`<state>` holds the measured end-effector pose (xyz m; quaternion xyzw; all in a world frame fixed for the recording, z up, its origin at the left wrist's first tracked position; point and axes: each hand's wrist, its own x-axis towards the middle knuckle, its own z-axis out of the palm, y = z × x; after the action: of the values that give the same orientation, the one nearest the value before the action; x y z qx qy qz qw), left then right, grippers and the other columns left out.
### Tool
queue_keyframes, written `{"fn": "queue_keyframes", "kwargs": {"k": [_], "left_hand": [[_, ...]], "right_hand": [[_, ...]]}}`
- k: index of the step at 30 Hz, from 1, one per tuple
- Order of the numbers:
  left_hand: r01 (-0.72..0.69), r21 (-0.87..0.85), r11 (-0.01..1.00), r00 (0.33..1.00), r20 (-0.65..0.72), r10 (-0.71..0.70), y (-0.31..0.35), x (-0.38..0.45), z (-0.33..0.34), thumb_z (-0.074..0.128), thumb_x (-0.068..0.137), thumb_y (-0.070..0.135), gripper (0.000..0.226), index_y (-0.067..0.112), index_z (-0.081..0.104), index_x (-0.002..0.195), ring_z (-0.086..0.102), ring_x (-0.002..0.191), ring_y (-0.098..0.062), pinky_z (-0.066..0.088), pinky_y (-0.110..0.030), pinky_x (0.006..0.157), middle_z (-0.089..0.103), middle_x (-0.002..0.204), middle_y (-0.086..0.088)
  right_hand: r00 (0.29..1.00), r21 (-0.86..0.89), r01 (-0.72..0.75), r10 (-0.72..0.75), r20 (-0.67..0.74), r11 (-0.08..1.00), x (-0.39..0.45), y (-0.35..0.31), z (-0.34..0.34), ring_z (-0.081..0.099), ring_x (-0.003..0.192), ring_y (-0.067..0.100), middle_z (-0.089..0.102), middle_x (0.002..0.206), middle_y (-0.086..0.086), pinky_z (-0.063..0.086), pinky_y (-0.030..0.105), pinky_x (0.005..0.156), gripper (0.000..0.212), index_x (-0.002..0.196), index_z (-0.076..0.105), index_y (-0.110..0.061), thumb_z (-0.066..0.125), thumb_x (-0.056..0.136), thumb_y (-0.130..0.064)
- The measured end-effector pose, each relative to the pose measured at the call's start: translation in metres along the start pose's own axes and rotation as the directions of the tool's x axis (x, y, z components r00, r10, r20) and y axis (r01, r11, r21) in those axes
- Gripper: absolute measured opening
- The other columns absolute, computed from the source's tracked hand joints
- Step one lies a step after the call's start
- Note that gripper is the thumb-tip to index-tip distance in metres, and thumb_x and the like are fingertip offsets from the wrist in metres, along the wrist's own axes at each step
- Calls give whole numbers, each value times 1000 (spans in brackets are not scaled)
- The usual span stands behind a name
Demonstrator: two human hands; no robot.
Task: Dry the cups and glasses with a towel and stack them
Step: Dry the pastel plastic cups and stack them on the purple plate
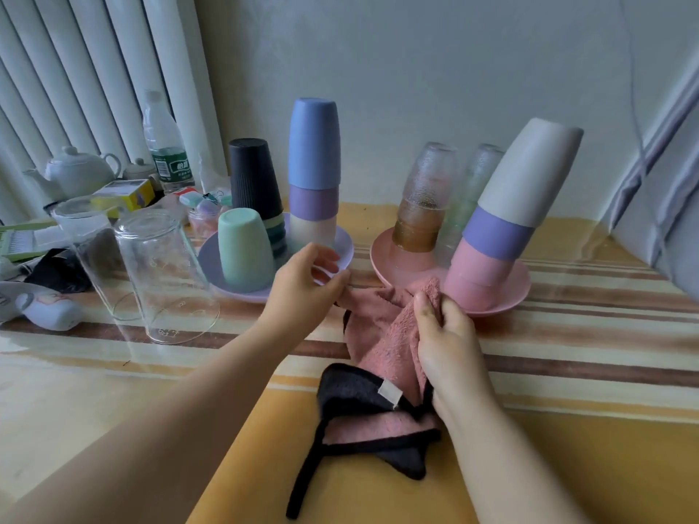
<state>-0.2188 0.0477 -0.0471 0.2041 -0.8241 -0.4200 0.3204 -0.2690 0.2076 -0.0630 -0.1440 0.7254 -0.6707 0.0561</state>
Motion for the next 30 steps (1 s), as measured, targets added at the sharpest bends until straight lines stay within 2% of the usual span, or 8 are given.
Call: {"fn": "queue_keyframes", "kwargs": {"k": [6,9,12,15,18,22,25,30], "left_hand": [[-118,-104,988,971,198,137,69,32,35,74,82,17,22,20,58,98,60,80,-7,48,-17,76,64,89,9],[-117,-173,978,955,250,159,99,49,65,78,80,21,41,17,53,112,57,89,-8,49,-15,74,59,105,3],[-131,-183,974,946,271,178,122,66,95,80,76,32,67,13,45,129,51,107,-13,44,-24,91,51,119,3],[-127,-152,980,943,287,167,140,78,120,83,71,39,83,12,39,136,47,113,-12,41,-25,94,47,125,2],[-119,-116,986,942,302,150,147,83,139,89,62,40,85,11,43,128,55,108,-17,49,-33,89,53,118,-1],[-138,-52,989,954,262,147,145,85,149,87,61,35,78,11,45,123,57,105,-23,50,-36,82,55,118,-6],[-174,-14,985,951,257,172,146,81,148,79,55,45,80,13,44,119,56,102,-25,48,-37,81,54,117,-6],[-235,50,971,955,198,221,145,74,148,64,55,55,80,17,42,121,56,104,-27,41,-34,81,52,116,2]], "right_hand": [[989,-38,-15,9,-151,999,21,-8,-38,57,81,18,63,78,-4,39,27,73,25,75,57,-23,49,95,-37],[972,83,-120,134,-194,989,28,-13,-55,58,86,17,63,83,-8,39,27,75,28,90,60,-22,45,95,-45],[950,202,-224,260,-174,953,31,-14,-63,60,95,17,65,100,-3,43,23,71,44,115,60,-12,39,97,-46],[950,231,-210,254,-180,950,32,-12,-65,58,100,14,63,109,-1,47,15,66,44,121,60,-10,39,98,-42],[948,271,-190,248,-198,944,35,-9,-66,54,102,12,60,112,0,39,19,84,41,124,57,-11,40,99,-39],[948,275,-169,232,-218,947,39,-4,-65,57,107,17,63,114,5,43,24,92,41,120,60,-9,40,99,-37],[952,297,-154,223,-212,942,39,-2,-64,56,103,14,63,98,-3,42,24,92,40,119,61,-8,39,99,-36],[952,316,-145,220,-213,937,39,-1,-63,58,97,12,62,93,-7,43,25,91,32,107,64,-16,40,99,-36]]}}
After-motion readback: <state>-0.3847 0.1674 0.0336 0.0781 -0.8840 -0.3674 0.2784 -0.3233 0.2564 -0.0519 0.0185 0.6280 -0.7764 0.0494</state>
